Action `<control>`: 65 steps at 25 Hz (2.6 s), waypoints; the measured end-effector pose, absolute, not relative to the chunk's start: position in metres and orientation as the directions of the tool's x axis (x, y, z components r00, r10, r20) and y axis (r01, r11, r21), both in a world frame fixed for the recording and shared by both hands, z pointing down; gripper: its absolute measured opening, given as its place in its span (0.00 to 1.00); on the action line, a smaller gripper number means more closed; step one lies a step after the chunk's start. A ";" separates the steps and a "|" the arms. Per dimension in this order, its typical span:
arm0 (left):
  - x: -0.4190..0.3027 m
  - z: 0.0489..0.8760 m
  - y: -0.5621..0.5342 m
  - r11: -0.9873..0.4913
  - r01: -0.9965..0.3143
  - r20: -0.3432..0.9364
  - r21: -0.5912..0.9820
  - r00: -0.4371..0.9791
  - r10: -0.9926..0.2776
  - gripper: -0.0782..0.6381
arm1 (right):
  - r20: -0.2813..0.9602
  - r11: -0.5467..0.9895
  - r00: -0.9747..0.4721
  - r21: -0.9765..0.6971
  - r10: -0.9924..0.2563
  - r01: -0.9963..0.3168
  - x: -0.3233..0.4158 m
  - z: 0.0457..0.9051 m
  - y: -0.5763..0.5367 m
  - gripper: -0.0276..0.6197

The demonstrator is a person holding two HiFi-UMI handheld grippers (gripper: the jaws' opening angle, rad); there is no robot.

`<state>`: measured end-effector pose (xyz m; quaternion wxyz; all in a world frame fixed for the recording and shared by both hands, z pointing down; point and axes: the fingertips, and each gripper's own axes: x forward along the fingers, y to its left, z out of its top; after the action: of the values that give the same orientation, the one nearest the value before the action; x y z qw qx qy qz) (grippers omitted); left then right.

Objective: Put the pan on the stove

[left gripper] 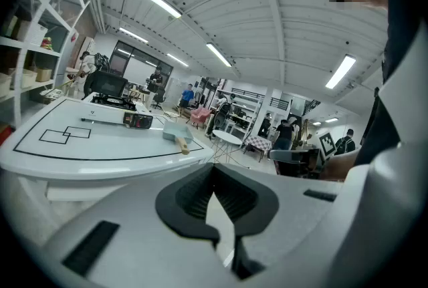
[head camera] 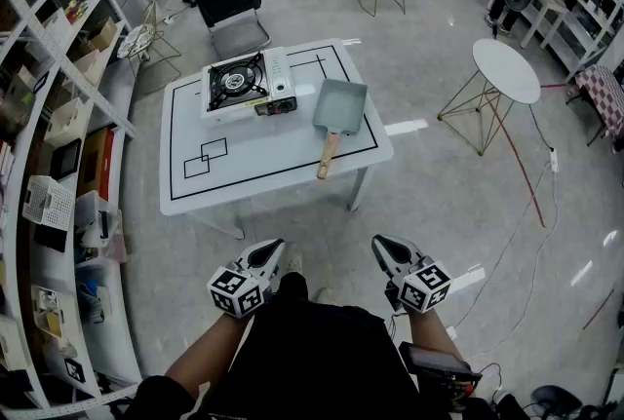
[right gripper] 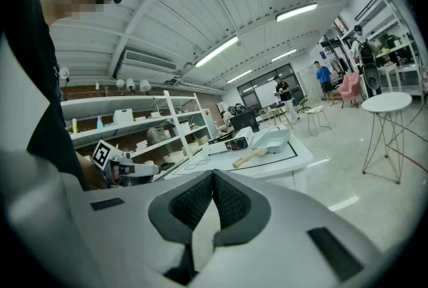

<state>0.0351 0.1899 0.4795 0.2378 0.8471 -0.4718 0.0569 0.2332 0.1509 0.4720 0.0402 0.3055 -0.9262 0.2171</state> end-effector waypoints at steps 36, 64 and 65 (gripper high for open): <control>-0.013 0.486 0.176 -0.383 -0.864 0.355 0.326 0.487 -0.798 0.12 | 0.254 0.689 -0.796 -0.401 -0.549 -0.604 0.195 0.488 0.107 0.08; -0.044 0.496 0.044 -0.525 -0.763 0.340 0.378 0.642 -0.688 0.12 | 0.321 0.565 -0.671 -0.367 -0.669 -0.739 0.159 0.487 0.000 0.08; -0.046 0.497 0.040 -0.534 -0.755 0.340 0.380 0.651 -0.678 0.12 | 0.320 0.557 -0.662 -0.365 -0.677 -0.746 0.157 0.487 -0.004 0.08</control>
<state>-0.0459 0.0398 0.4967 0.2533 0.8726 -0.4107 0.0759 0.1566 -0.0039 0.4866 0.0715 0.4046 -0.8794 0.2406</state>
